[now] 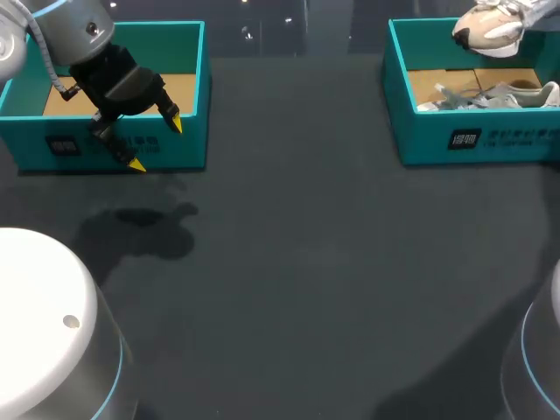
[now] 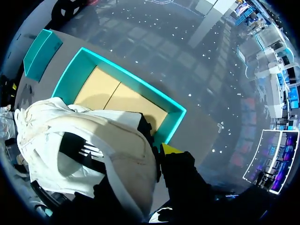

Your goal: Take the shoe out of the shoebox, open the shoe tongue, remove and reinsert the insole, then place the shoe into the shoebox

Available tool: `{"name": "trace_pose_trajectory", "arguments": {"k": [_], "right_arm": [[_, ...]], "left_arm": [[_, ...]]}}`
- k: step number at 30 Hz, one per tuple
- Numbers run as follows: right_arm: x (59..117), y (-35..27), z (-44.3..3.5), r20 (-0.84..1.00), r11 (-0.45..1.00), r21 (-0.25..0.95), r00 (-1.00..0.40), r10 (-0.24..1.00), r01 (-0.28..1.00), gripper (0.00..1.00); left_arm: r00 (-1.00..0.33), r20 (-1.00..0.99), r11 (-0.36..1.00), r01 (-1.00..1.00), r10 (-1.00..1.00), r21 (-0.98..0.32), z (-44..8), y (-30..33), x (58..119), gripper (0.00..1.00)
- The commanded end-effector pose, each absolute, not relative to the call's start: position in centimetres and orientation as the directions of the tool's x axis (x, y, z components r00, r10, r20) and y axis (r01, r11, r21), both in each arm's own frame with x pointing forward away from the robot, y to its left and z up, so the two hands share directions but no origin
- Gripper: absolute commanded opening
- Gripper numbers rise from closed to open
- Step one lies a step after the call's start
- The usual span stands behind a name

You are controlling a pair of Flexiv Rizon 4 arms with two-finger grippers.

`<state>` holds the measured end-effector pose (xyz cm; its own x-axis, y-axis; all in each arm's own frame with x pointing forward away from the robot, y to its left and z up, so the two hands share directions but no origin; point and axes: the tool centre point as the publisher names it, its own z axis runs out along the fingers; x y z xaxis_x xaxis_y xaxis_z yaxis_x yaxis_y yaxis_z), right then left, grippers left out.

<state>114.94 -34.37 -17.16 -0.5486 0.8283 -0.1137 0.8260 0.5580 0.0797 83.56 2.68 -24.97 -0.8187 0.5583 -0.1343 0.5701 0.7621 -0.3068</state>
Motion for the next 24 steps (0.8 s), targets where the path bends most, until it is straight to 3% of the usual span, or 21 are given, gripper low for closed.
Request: {"name": "trace_pose_trajectory", "arguments": {"k": [1,8,13,24], "right_arm": [[114.8,-34.4,-16.9,-0.114,0.558,0.079,-0.549,0.828,0.826,0.0],[114.2,-34.4,-17.1,-0.127,0.303,0.177,-0.284,0.95,0.936,0.0],[113.8,-34.0,-17.5,-0.241,0.133,0.131,-0.098,0.965,0.982,0.0],[113.8,-34.0,-17.5,-0.241,0.133,0.131,-0.098,0.965,0.982,0.0]], "left_arm": [[-0.818,-0.135,0.762,0.571,0.559,-0.305,-24.9,2.7,83.5,1.0],[-0.818,-0.135,0.762,0.571,0.559,-0.305,-24.9,2.7,83.5,1.0],[-0.818,-0.135,0.762,0.571,0.559,-0.305,-24.9,2.7,83.5,1.0],[-0.818,-0.135,0.762,0.571,0.559,-0.305,-24.9,2.7,83.5,1.0]]}}
